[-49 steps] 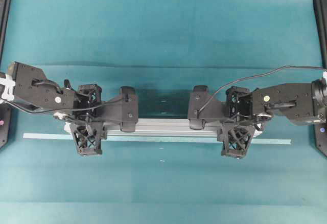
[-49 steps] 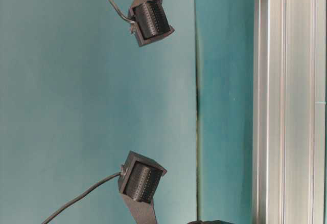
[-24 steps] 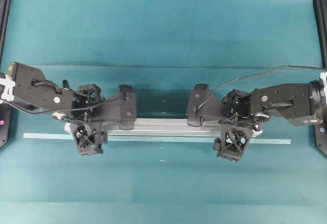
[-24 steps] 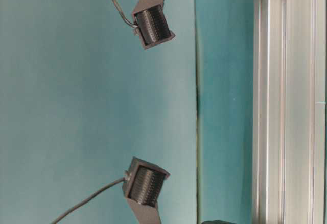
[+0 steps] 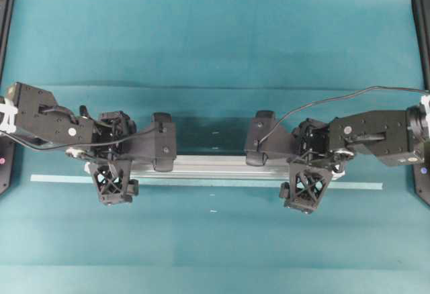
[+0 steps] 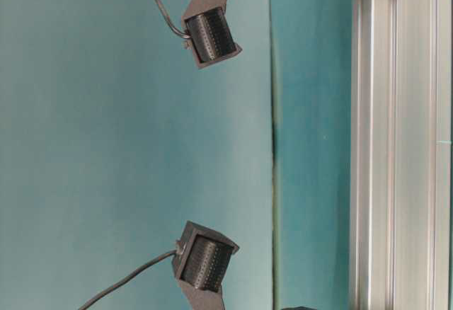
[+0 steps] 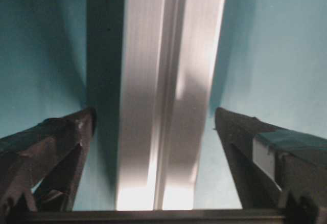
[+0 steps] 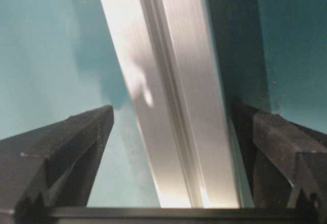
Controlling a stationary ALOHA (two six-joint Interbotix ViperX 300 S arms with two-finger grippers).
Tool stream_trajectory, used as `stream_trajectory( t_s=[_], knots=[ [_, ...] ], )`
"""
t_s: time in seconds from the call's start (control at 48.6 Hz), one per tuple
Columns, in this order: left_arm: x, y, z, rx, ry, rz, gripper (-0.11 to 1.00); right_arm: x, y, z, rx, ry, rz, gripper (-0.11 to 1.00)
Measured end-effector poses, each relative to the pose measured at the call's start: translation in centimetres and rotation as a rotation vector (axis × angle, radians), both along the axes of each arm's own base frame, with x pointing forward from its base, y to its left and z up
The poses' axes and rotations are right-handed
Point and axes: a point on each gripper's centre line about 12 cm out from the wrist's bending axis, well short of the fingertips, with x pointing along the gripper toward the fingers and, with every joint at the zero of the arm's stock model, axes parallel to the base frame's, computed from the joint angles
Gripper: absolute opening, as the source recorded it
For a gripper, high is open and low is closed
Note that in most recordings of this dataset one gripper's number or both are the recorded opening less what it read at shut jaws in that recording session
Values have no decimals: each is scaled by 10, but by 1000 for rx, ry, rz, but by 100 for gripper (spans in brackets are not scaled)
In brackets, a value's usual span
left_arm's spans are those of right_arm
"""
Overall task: Lift the metal rail with both hands and move it towards you.
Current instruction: 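Lower the rail with both grippers onto the table, then open both grippers and raise them off the rail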
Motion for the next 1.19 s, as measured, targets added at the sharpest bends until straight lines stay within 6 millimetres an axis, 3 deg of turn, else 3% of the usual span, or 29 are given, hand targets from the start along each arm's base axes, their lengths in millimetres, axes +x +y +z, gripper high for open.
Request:
stream_trajectory(
  t_s=[0.206, 0.391, 0.658, 0.904, 1.192],
  knots=[
    [-1, 0, 2, 1, 3, -1, 98, 2, -5, 5, -16, -14, 6, 99],
    [-5, 0, 19, 13, -12, -40, 98, 3, -5, 14, -18, -32, 9, 99],
    [-17, 1, 65, 20, -94, -53, 98, 6, -13, 65, -20, -164, -13, 99],
    [-30, 1, 116, 25, -269, -54, 98, -3, -21, 112, -35, -313, -36, 99],
    [-47, 1, 144, 27, -424, -54, 98, -25, -27, 139, -51, -418, -55, 99]
  ],
)
